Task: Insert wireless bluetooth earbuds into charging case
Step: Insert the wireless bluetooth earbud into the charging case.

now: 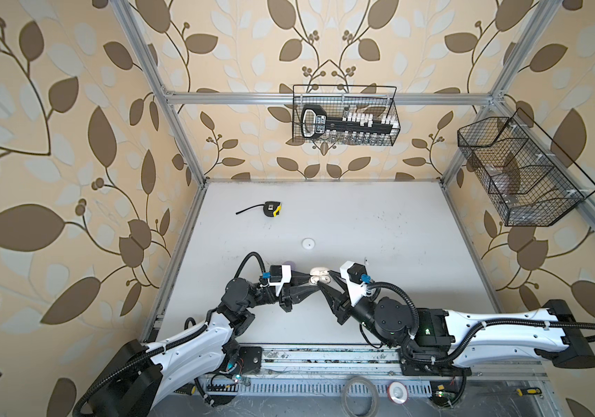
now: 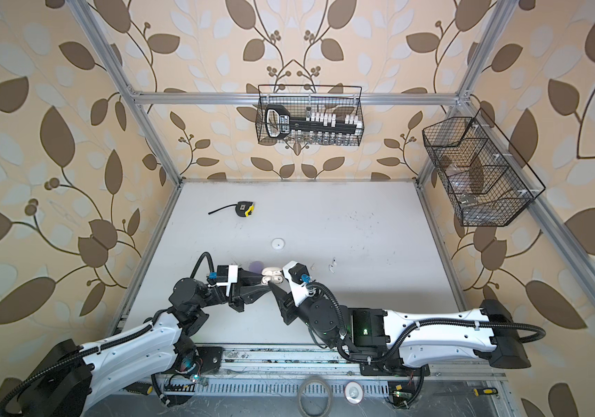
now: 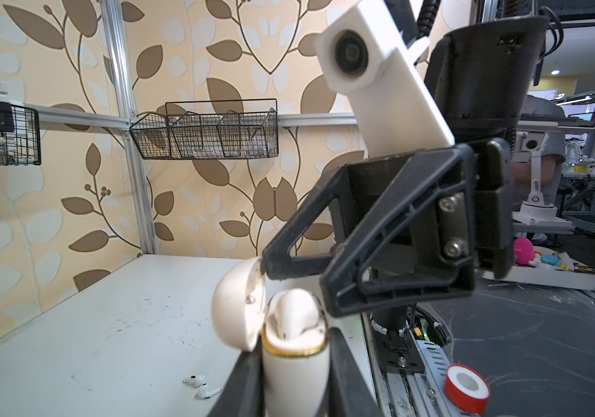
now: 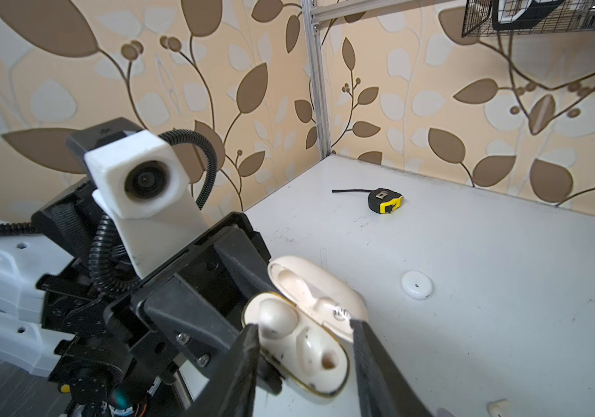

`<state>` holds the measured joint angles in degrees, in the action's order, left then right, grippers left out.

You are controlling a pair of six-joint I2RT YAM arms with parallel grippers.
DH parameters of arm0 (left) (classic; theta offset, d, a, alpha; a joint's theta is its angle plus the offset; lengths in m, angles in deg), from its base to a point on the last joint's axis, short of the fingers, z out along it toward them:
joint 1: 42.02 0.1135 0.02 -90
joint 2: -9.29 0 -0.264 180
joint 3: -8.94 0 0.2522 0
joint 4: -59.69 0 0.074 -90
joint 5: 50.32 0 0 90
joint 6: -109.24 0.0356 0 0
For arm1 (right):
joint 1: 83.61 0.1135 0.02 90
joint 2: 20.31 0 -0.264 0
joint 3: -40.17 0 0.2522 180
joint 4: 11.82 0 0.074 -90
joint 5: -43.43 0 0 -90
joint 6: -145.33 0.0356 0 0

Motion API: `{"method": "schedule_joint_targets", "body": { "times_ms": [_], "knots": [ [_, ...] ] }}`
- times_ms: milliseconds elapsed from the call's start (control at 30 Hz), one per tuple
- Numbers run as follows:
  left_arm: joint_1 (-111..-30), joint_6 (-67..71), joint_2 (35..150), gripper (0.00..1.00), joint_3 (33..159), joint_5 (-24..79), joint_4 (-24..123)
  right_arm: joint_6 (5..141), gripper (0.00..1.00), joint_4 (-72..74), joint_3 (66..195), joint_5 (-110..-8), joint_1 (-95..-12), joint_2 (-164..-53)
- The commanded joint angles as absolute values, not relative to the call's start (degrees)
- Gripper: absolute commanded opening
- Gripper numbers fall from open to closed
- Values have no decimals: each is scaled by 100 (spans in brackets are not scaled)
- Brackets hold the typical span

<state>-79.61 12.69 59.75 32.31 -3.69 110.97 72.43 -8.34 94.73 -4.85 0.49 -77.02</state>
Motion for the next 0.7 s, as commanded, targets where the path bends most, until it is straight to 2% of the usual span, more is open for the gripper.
{"method": "schedule_joint_targets", "body": {
  "times_ms": [0,100,233,300,467,533,667],
  "knots": [
    [-8040,1348,5868,0,3448,-516,11480,7275,40,-641,9462,-464,123,-7418],
    [-8043,1394,5863,0,3383,-339,11500,7720,34,-226,9448,-60,91,-7104],
    [-8043,1465,5864,0,3281,-84,11517,8617,34,849,9311,253,-275,-6622],
    [-8043,1481,5868,0,3297,71,11407,8999,35,1329,9146,86,-588,-6447],
    [-8043,1661,5725,0,3275,436,11021,9397,41,1700,8549,-1277,-1970,-6451],
    [-8048,1698,5646,0,3242,690,10891,9354,42,1544,8317,-2084,-2653,-6706],
    [-8043,1840,5562,0,3199,866,10768,9148,44,1281,8203,-2984,-3544,-7446]
  ]
}}
